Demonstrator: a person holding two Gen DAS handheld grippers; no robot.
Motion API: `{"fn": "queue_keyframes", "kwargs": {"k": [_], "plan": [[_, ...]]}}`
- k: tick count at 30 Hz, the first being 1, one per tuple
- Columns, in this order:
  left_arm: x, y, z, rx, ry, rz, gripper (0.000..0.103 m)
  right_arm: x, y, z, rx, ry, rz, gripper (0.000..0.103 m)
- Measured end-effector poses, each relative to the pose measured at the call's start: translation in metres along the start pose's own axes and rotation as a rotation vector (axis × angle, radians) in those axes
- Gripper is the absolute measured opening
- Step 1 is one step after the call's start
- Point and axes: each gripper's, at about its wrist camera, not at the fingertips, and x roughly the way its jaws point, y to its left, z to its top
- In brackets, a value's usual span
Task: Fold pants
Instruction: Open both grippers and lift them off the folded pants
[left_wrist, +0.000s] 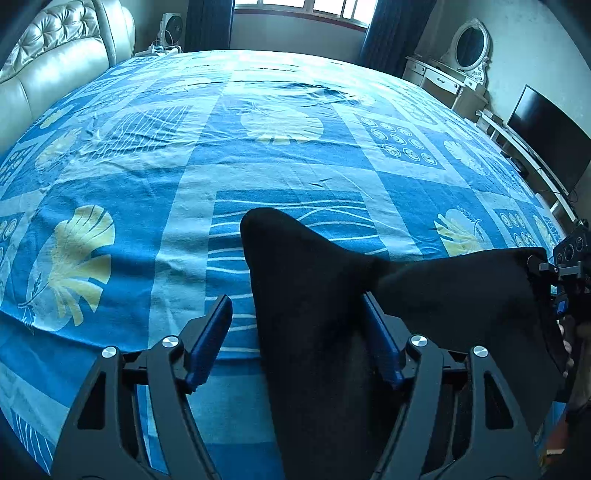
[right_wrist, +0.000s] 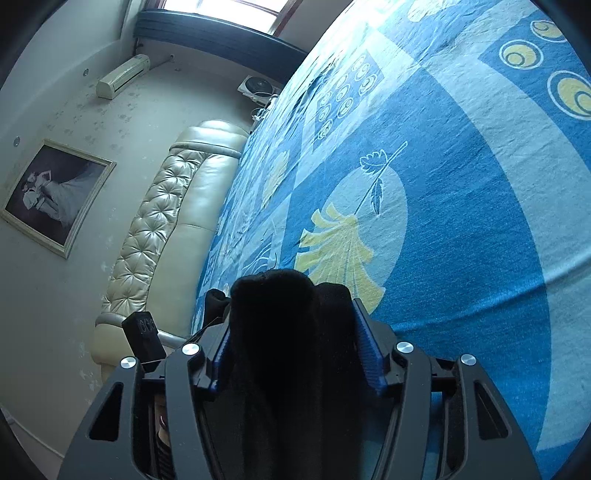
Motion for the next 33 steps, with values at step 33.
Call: {"fn": "queue_keyframes", "kwargs": {"k": [33], "plan": [[-0.151, -0.058, -0.141, -0.13, -0.033, 0.24, 0.087, -0.049, 0.08, -0.149, -0.215, -0.015, -0.517, 0.079]]}}
